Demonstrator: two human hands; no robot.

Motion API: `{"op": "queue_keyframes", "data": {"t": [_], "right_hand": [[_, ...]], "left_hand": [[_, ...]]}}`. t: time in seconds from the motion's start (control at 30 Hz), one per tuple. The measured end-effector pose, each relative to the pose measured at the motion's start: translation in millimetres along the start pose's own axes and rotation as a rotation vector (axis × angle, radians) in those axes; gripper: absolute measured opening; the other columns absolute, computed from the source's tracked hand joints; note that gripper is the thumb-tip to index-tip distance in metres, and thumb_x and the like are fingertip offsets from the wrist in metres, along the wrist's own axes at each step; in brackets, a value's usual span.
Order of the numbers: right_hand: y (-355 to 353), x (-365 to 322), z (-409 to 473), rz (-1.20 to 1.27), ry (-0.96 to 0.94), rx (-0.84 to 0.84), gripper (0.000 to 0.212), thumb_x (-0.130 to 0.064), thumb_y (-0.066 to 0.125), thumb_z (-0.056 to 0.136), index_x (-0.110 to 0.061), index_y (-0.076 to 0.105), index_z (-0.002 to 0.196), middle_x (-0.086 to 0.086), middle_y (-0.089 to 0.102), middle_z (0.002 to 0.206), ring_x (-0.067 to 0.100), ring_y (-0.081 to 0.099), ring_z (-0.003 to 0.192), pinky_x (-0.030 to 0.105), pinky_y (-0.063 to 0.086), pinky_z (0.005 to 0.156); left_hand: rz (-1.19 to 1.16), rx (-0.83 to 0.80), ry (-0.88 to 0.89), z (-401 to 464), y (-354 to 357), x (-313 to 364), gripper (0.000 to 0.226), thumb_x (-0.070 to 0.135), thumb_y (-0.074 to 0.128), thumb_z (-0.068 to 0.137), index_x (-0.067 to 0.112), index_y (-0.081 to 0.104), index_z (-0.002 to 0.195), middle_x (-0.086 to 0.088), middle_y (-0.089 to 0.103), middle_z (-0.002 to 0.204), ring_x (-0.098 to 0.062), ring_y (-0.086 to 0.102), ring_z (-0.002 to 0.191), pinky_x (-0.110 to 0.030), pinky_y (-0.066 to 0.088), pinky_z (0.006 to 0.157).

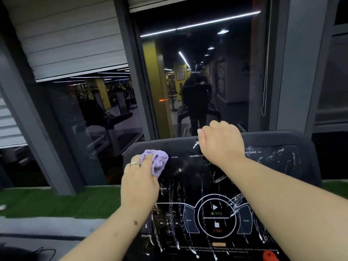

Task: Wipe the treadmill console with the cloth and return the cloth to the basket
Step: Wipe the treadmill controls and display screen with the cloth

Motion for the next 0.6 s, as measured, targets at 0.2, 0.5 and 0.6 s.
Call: {"op": "queue_keyframes", "data": {"t": [0.2, 0.5, 0.6], "right_hand": [[1.9, -0.1, -0.3, -0.018, 0.005, -0.020, 0.046, -0.038, 0.033, 0.104, -0.020, 0.060, 0.071, -0.005, 0.037, 0.068, 0.021, 0.037, 0.062, 0.036, 0.028, 0.059], [3.1, -1.1, -0.3, -0.024, 0.001, -0.018, 0.047, -0.038, 0.030, 0.104, -0.021, 0.058, 0.071, -0.005, 0.036, 0.068, 0.021, 0.036, 0.062, 0.037, 0.026, 0.059], [1.8, -0.9, -0.6, -0.028, -0.006, -0.024, 0.047, -0.038, 0.030, 0.104, -0.021, 0.057, 0.070, -0.005, 0.037, 0.067, 0.021, 0.037, 0.061, 0.036, 0.027, 0.059]], "left_hand": [[-0.021, -0.062, 0.119, -15.6, 10.9, 35.5, 0.058, 0.000, 0.065, 0.072, 0.012, 0.062, 0.129, -0.014, 0.059, 0.113, -0.034, 0.055, 0.082, -0.042, 0.052, 0.068], [0.013, -0.080, 0.011, -9.1, 7.2, 27.3, 0.056, -0.002, 0.066, 0.072, 0.008, 0.062, 0.127, -0.019, 0.057, 0.113, -0.035, 0.053, 0.080, -0.042, 0.048, 0.066], [0.008, -0.092, 0.039, -1.7, 2.8, 20.3, 0.052, -0.002, 0.061, 0.074, 0.009, 0.062, 0.125, -0.016, 0.057, 0.111, -0.034, 0.052, 0.080, -0.043, 0.050, 0.066]]}}
Point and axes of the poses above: each hand's wrist, its own z-axis towards the middle knuckle, its own y-axis out of the palm, x = y × z, the point moved 9 cm from there along z, towards the middle knuckle
